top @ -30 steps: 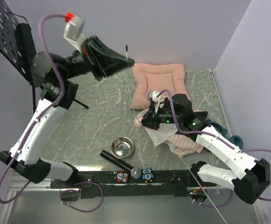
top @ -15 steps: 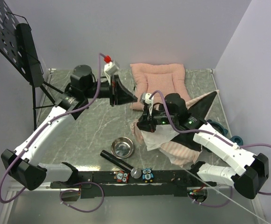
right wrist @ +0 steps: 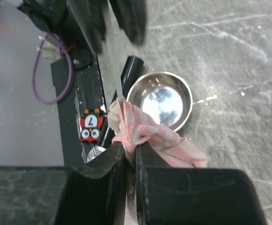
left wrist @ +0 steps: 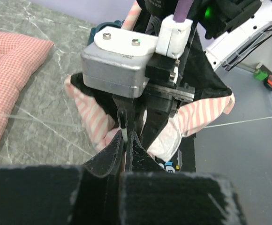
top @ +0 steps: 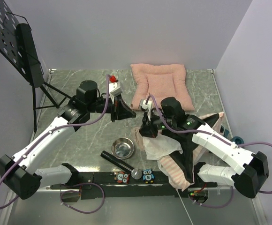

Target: Set up the pet tent

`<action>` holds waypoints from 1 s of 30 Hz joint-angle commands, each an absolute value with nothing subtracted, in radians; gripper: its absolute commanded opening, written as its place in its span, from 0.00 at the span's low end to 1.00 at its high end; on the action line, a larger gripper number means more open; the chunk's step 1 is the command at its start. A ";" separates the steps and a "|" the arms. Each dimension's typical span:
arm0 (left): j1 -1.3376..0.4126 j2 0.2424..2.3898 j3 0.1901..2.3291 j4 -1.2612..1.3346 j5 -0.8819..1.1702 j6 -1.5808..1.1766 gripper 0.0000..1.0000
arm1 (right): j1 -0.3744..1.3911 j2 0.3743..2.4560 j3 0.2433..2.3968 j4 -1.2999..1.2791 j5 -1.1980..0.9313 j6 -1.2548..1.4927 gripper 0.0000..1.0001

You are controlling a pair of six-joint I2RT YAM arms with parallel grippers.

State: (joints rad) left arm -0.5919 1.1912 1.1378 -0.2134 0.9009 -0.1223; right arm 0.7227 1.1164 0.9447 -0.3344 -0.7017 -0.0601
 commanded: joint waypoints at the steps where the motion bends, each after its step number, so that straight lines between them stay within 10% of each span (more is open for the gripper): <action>1: -0.627 1.201 1.031 -0.499 0.855 -0.032 0.01 | 0.707 0.974 0.996 -0.109 -0.730 -0.118 0.07; 13: -0.681 1.212 0.985 -0.479 0.779 0.038 0.01 | 0.706 0.838 0.971 -0.417 -0.715 -0.242 0.79; 30: -0.747 1.223 1.012 -0.488 0.738 0.090 0.01 | 0.538 0.926 1.058 -0.942 -0.461 -0.379 0.81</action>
